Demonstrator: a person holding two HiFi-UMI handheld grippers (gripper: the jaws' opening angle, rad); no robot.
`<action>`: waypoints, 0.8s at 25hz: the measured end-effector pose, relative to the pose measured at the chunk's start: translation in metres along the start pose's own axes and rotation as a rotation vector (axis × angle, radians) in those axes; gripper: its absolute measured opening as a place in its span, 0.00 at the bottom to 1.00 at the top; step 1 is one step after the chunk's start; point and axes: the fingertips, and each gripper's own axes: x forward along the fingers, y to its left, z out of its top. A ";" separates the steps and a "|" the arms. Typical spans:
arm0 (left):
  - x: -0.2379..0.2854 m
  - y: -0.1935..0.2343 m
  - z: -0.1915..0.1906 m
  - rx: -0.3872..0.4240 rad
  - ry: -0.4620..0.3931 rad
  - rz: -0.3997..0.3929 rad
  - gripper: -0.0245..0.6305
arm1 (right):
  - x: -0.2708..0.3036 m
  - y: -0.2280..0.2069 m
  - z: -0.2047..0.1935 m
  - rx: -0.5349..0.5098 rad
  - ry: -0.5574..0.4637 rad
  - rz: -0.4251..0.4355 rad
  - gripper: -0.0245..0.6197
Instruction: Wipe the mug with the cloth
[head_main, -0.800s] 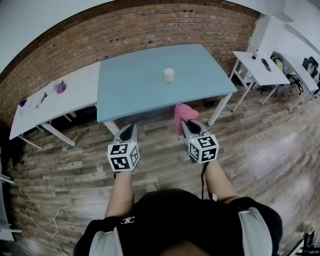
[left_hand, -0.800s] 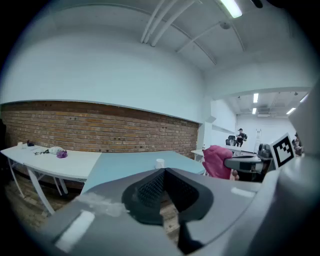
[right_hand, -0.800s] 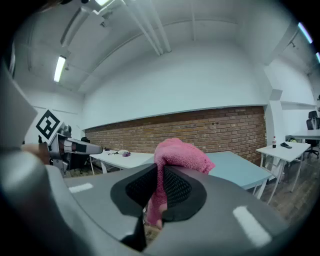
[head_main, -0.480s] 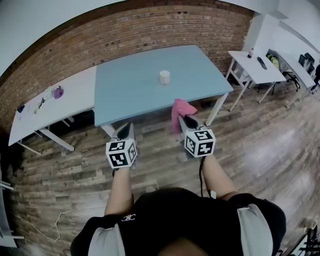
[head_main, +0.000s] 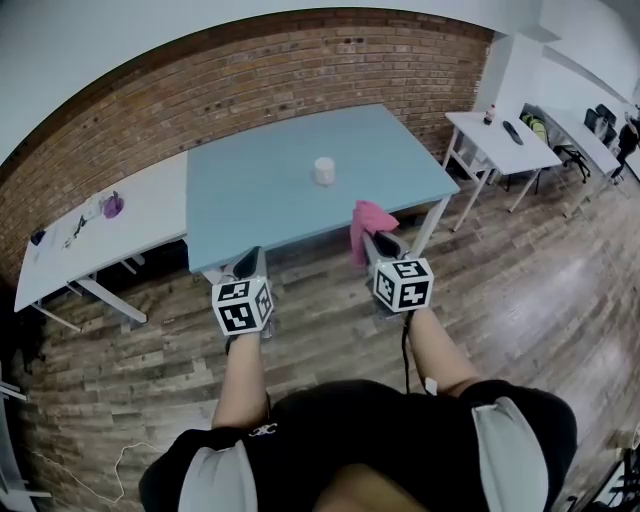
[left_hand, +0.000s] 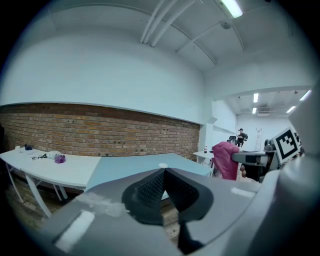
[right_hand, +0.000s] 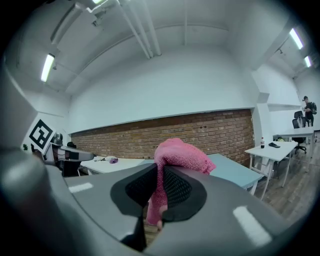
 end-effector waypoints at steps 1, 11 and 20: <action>0.001 0.002 0.001 -0.001 -0.002 0.000 0.05 | 0.000 0.000 -0.001 -0.001 0.000 0.000 0.10; 0.011 0.030 0.004 0.005 -0.008 -0.011 0.05 | 0.009 -0.005 -0.008 -0.008 0.015 -0.037 0.10; 0.032 0.076 -0.004 0.001 0.013 -0.058 0.05 | 0.027 -0.004 -0.014 -0.015 0.044 -0.132 0.10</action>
